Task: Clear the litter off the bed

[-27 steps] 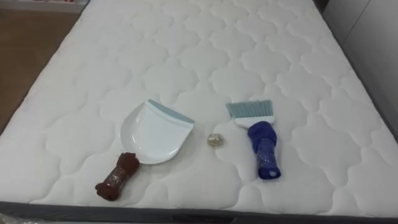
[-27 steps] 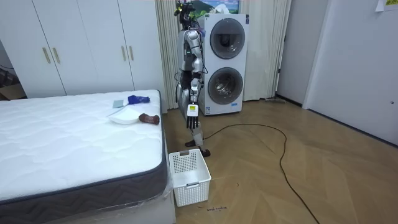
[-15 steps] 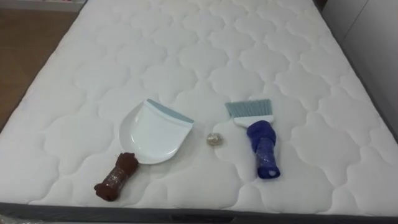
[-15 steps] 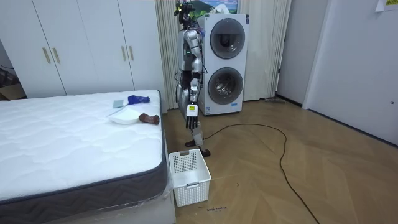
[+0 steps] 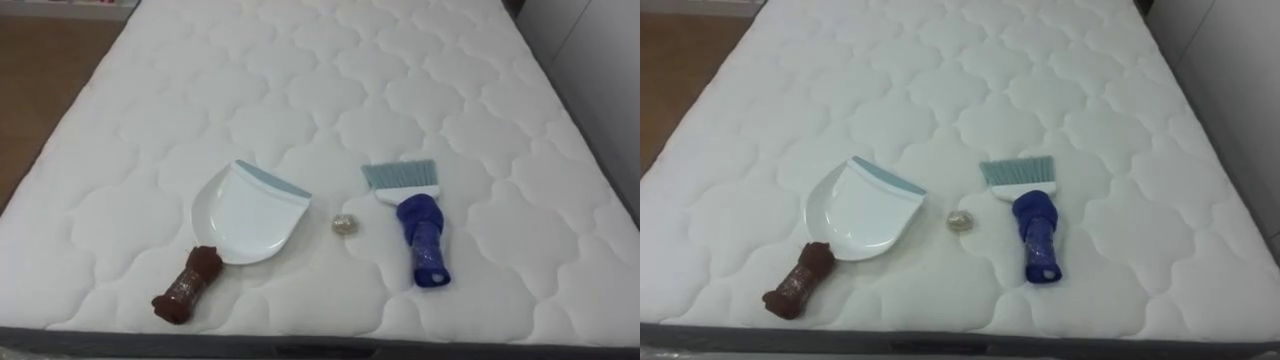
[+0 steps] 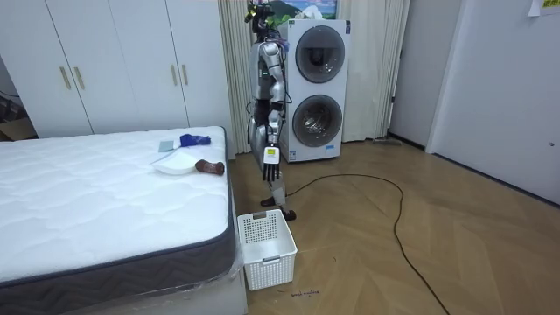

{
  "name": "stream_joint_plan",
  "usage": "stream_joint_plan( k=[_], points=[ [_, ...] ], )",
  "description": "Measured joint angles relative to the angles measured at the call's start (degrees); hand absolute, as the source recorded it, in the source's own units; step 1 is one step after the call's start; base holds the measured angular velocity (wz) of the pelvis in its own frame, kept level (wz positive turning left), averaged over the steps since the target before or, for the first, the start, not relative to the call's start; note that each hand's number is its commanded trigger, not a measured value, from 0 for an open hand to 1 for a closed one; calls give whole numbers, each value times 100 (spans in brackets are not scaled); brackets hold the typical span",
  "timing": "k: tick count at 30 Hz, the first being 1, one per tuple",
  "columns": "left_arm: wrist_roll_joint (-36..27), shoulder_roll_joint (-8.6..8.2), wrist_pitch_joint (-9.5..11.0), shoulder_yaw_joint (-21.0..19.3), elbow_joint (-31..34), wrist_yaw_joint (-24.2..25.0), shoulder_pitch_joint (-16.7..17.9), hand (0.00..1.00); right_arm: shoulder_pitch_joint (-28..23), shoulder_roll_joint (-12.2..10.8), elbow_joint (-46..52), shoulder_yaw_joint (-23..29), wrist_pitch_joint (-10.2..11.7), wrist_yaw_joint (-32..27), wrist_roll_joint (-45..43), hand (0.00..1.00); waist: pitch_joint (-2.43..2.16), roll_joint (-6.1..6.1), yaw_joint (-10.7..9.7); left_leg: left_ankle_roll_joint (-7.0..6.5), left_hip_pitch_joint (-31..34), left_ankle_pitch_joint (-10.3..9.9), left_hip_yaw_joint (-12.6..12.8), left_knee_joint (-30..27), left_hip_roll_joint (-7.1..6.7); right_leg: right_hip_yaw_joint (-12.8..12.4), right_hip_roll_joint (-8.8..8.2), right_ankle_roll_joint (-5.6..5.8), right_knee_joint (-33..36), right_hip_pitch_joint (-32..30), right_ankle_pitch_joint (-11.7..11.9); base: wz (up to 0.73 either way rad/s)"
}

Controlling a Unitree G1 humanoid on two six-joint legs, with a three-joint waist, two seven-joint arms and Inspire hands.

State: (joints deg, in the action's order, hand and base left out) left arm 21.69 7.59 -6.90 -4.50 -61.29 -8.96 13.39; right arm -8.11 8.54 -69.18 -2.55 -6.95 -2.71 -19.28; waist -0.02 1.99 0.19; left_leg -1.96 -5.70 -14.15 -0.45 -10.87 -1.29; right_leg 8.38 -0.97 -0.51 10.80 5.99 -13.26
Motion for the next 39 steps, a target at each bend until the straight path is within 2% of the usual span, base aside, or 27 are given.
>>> stream_joint_plan(
  k=[3, 7, 9, 11, 13, 18, 20, 23, 28, 36, 39],
  points=[
    [-115, -3, 96, -124, 104, -301, 26, 0, -18, 5, 0, 1, 59, -66, 132, 0, 11, -28, 24, 0, -36, 0, 7, 19, 7, -13, 9, -2, -13, 2, 1, -1],
    [-528, 12, 355, -426, 520, -860, 49, 0, -4, 38, 22, -1, 295, -180, 136, 0, 13, -122, 25, 0, -81, 0, 24, 63, 44, -32, 21, -5, -16, 56, 3, -3],
    [-719, 23, 583, -584, 777, -1191, -53, 0, 26, 65, 17, 1, 436, -176, 134, 0, 31, -140, 28, 1, -73, 1, 17, 63, 17, -18, 22, -5, -13, 58, 3, 2],
    [-777, 22, 705, -676, 988, -1418, -140, 0, 37, 95, 16, 5, 531, -180, 137, 0, 30, -152, 27, 1, -64, 1, 17, 56, 13, -18, 20, -5, -13, 50, 3, 0],
    [-772, 16, 832, -677, 1337, -1642, -151, 0, 49, 106, 6, 5, 615, -215, 147, 0, 15, -162, 28, 1, -51, 1, 17, 44, 10, -18, 18, -5, -10, 42, 3, 0],
    [-769, 12, 1212, -627, 2106, -2128, -241, 0, 46, 106, 12, 77, 738, -215, 106, 0, 17, -157, 9, 0, -80, 1, 15, 35, 3, 19, 4, -3, -2, 64, 4, 0],
    [-757, 12, 1250, -563, 2353, -2212, -275, 0, 35, 106, 20, 89, 785, -214, 110, 0, 19, -161, 8, 0, -77, 1, 17, 25, 2, 16, 4, -3, 1, 62, 4, 0],
    [-727, 15, 1446, -408, 2580, -2217, -326, 0, 35, 106, 20, 100, 847, -206, 106, 0, 17, -172, 7, 0, -47, 1, 10, 11, 1, 25, 3, -4, -4, 31, 6, 0],
    [-702, 14, 1573, -283, 2657, -2218, -431, 0, 30, 106, 20, 135, 888, -140, 99, 0, 0, -179, -18, 0, 60, 2, -1, -13, 4, 49, 4, -11, 8, -99, 11, 1],
    [-559, 67, 1596, 258, 2644, -2181, -568, 0, 175, 109, -7, 123, 891, -143, 122, 0, 25, -208, -124, 0, 295, 2, 17, -163, -6, 128, -35, -12, 106, -232, 15, 5],
    [-576, 69, 1612, 467, 2481, -2181, -794, 0, 417, 107, -159, 44, 917, -149, 466, 0, 45, -230, -175, -9, 521, 10, 9, -220, -15, 135, -51, -11, 199, -479, 16, 4]
  ],
)
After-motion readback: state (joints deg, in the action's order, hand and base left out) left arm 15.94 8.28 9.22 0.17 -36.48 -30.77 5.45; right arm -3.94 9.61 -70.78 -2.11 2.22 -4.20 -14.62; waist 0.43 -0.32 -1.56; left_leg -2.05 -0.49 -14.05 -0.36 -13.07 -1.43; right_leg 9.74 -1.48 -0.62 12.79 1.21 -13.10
